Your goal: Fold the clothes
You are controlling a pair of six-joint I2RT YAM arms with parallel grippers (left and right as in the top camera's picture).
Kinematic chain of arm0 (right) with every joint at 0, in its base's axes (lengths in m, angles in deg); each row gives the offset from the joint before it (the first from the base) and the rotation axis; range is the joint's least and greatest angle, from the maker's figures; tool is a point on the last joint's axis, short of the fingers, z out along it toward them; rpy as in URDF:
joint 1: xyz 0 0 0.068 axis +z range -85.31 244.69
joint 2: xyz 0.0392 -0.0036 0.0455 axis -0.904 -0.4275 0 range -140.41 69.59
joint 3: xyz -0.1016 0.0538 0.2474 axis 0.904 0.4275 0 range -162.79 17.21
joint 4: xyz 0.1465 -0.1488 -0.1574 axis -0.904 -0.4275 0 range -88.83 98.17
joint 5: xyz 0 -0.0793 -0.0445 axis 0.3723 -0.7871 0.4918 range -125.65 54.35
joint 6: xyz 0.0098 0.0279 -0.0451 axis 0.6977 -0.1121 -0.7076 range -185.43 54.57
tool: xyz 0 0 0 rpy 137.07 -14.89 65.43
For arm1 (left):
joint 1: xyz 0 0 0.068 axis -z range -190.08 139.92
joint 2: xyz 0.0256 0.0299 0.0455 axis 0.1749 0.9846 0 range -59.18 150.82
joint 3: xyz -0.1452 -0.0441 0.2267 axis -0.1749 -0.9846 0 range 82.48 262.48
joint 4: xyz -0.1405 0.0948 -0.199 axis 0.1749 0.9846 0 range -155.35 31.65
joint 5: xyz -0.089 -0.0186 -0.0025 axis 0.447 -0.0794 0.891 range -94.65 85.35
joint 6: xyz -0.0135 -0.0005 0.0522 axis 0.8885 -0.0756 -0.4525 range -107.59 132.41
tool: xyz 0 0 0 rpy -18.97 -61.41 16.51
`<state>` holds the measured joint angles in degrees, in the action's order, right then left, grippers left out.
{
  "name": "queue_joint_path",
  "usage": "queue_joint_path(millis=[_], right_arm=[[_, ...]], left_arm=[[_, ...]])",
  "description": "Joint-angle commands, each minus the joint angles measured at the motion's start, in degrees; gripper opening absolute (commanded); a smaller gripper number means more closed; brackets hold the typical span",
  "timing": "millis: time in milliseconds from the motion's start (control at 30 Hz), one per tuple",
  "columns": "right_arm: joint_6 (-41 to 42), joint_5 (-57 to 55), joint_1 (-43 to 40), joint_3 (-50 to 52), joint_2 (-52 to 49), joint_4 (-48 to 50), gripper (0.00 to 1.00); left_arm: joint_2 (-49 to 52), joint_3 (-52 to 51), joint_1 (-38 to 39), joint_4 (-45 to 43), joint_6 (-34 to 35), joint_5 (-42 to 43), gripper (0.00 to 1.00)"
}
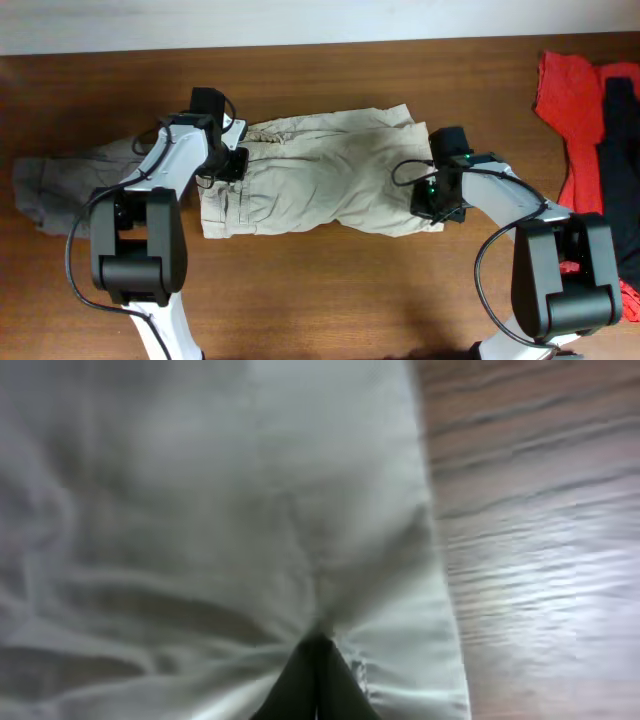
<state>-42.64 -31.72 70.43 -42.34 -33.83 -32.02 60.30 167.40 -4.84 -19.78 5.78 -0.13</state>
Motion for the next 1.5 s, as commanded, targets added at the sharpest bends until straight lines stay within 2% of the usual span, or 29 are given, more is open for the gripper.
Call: queue_joint_path(millis=[0, 233, 467, 633, 700, 767, 833, 1100, 1300, 1467], right_arm=[[6.5, -15.9, -2.1, 2.8, -1.3, -1.4, 0.04], [7.8, -20.5, -6.0, 2.0, 0.6, -7.8, 0.04], [5.6, -17.5, -6.9, 0.2, 7.0, -11.8, 0.04], [-3.5, -4.8, -4.5, -0.9, 16.1, -10.0, 0.06], [-6.2, 2.7, -3.6, -0.9, 18.9, -7.8, 0.06], [-7.4, 12.2, -2.3, -0.9, 20.6, -4.2, 0.05], [-6.9, 16.5, -1.0, -0.8, 19.6, -0.1, 0.06], [-0.8, 20.6, 3.1, -0.1, 10.1, 13.1, 0.04], [-0.8, 21.9, 6.3, -0.1, 1.9, 17.1, 0.04], [2.9, 14.6, 4.3, -0.1, -3.6, 13.7, 0.04]], left_arm=[[2.2, -0.7, -0.3, -0.3, -0.8, -7.1, 0.12], [1.9, 4.3, -0.3, 3.5, -0.8, -7.8, 0.30], [1.8, 15.4, -0.1, 13.2, -0.7, -7.1, 0.31], [1.8, 25.4, 0.3, 23.3, 1.4, -5.6, 0.31], [1.8, 27.2, 0.4, 25.5, 1.4, -1.9, 0.31], [1.8, 27.6, 0.4, 26.9, 0.3, 7.5, 0.22], [1.8, 25.5, 1.3, 25.2, -4.5, 13.8, 0.17], [1.8, 11.6, 5.5, 12.9, -4.6, 12.7, 0.06], [1.8, 3.2, 10.5, 2.9, -3.1, 1.4, 0.04], [1.8, -2.0, 11.9, -2.1, 0.0, -6.8, 0.04]])
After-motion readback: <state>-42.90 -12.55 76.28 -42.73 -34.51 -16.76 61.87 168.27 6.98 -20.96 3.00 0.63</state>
